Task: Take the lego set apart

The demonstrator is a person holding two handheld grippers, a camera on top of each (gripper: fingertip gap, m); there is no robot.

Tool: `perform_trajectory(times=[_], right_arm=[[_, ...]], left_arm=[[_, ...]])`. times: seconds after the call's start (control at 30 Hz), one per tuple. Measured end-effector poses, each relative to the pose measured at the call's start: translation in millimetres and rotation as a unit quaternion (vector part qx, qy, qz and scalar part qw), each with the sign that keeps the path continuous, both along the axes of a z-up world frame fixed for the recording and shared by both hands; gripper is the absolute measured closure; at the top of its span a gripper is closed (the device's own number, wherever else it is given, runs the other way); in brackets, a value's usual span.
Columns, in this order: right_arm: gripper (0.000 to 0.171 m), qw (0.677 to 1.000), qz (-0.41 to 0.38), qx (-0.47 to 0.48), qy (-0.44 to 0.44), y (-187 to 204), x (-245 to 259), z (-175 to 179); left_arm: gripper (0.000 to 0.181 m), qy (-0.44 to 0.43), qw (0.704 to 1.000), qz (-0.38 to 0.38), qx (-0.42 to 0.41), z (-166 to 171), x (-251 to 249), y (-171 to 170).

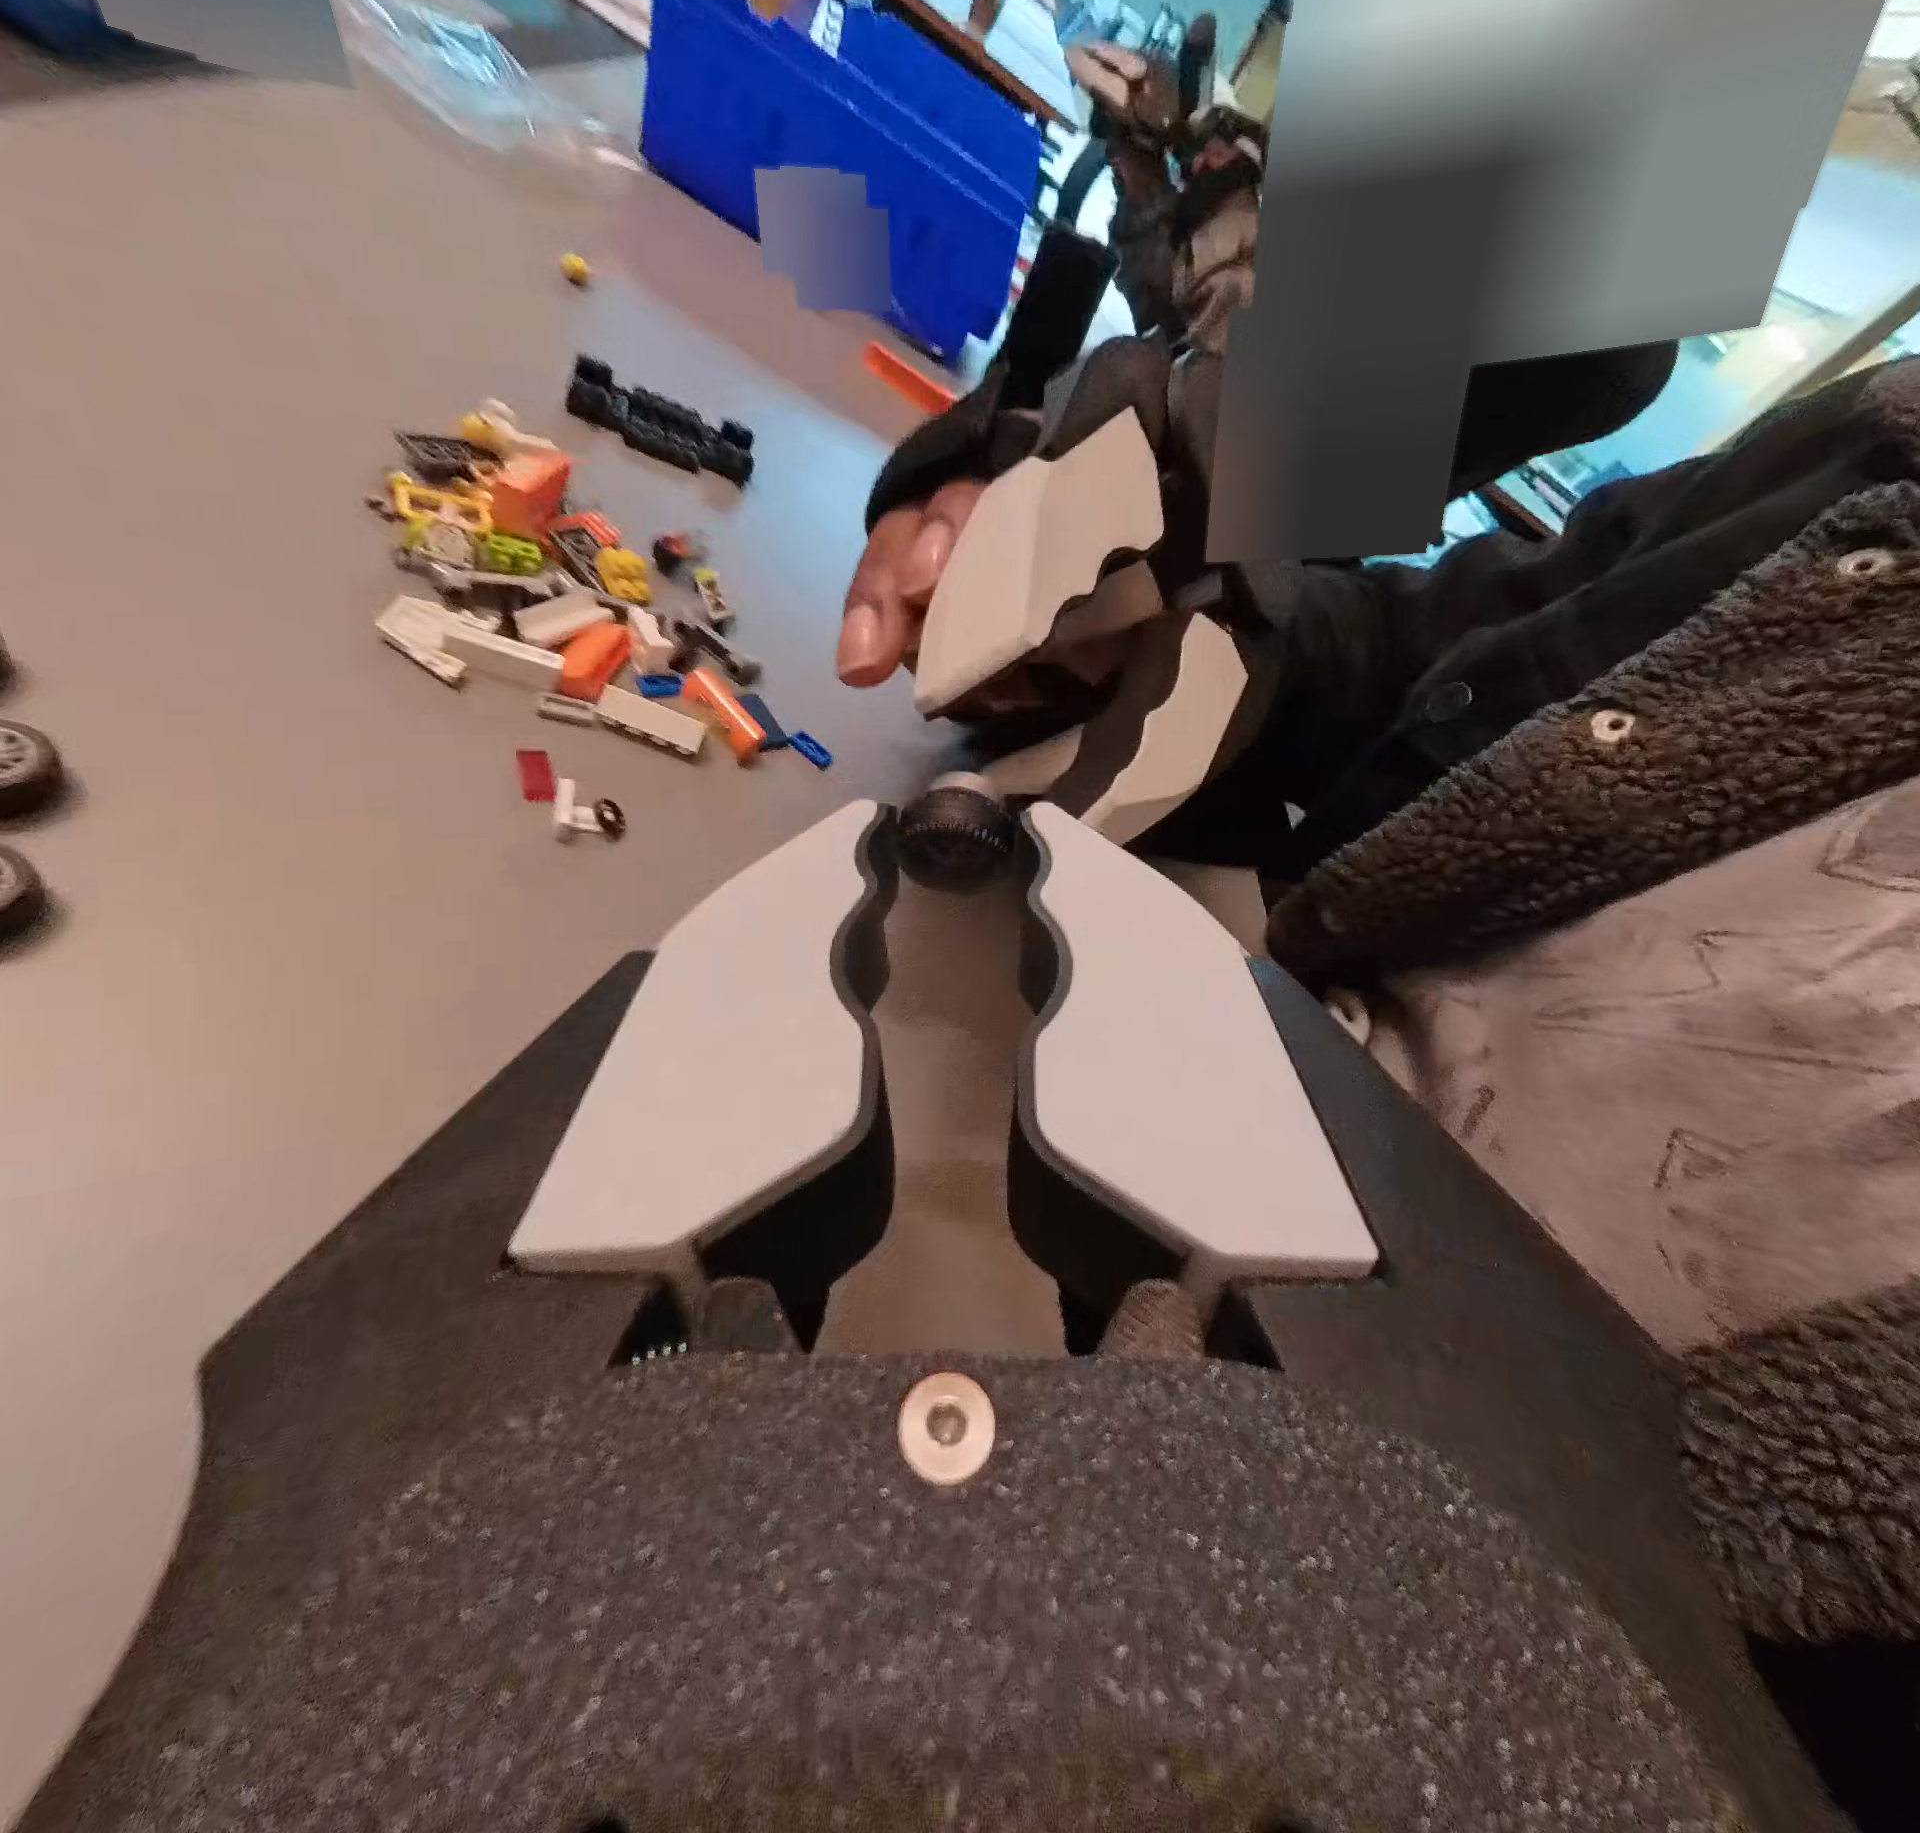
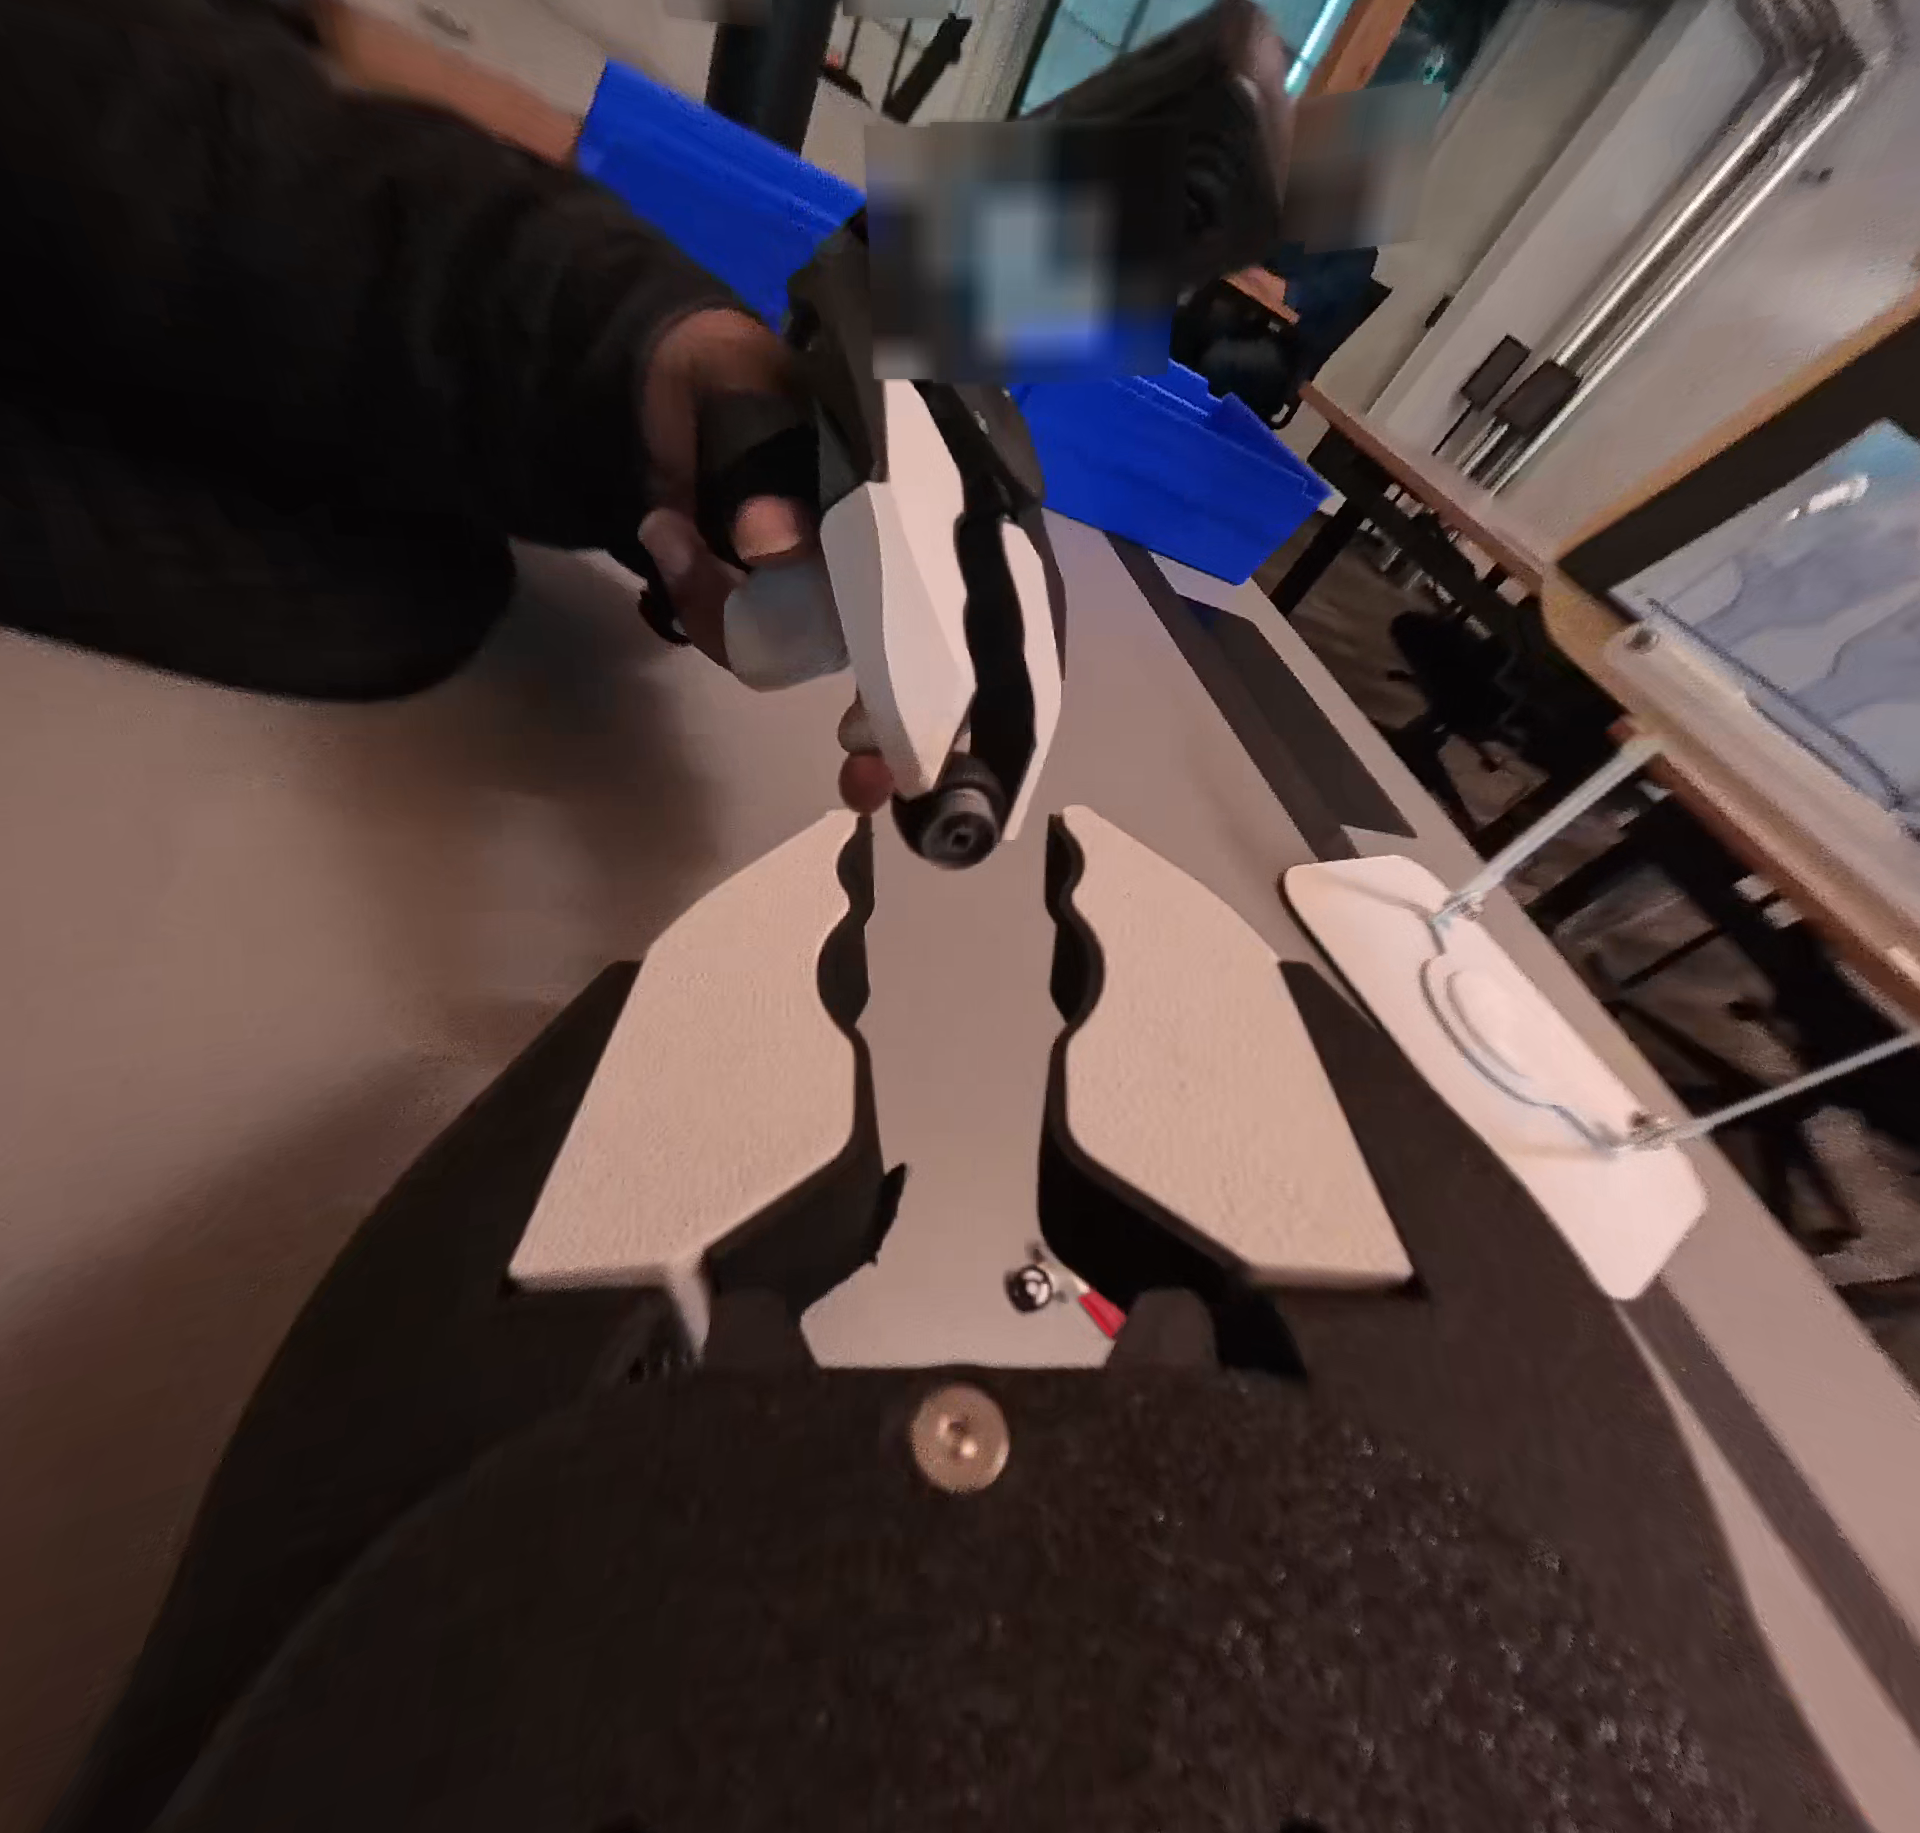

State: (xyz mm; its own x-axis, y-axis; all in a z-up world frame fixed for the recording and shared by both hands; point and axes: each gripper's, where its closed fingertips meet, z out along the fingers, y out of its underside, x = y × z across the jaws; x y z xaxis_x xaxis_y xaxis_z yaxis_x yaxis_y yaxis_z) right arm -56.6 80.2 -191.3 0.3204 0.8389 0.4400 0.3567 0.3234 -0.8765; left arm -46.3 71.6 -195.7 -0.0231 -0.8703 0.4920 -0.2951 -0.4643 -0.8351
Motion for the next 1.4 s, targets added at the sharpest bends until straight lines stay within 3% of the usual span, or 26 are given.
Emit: perform_trajectory(times=[0.17,0.5,0.67,0.93,1.07,1.23,1.4], right_arm=[[0.153,0.997,0.028,0.040,-0.058,-10.5,-1.2,-11.3],[0.154,0.975,0.004,0.140,-0.173,-17.8,-9.3,-25.6],[0.156,0.980,0.016,0.120,-0.159,-21.0,-8.5,-22.8],[0.157,0.993,0.006,0.034,-0.112,-5.6,4.8,-27.7],[0.157,0.998,0.006,-0.042,-0.045,5.4,16.2,-23.0],[0.157,0.994,-0.010,-0.105,-0.002,21.2,32.8,-21.5],[0.156,0.988,-0.053,-0.134,-0.048,36.7,29.4,-44.5]], left_arm=[[0.160,0.023,0.999,-0.032,-0.015,-1.1,2.6,-13.6],[0.160,0.075,0.992,-0.053,-0.086,-16.3,-3.9,-21.1],[0.166,0.063,0.991,-0.067,-0.099,-15.5,-14.2,-21.9],[0.164,0.038,0.996,-0.013,-0.078,-12.9,-36.2,-5.3],[0.163,0.014,0.998,0.040,-0.047,-12.1,-30.5,9.7],[0.162,0.160,0.976,0.102,0.105,-51.7,-31.6,40.8],[0.162,0.326,0.913,0.139,0.202,-84.9,-79.3,71.4]])
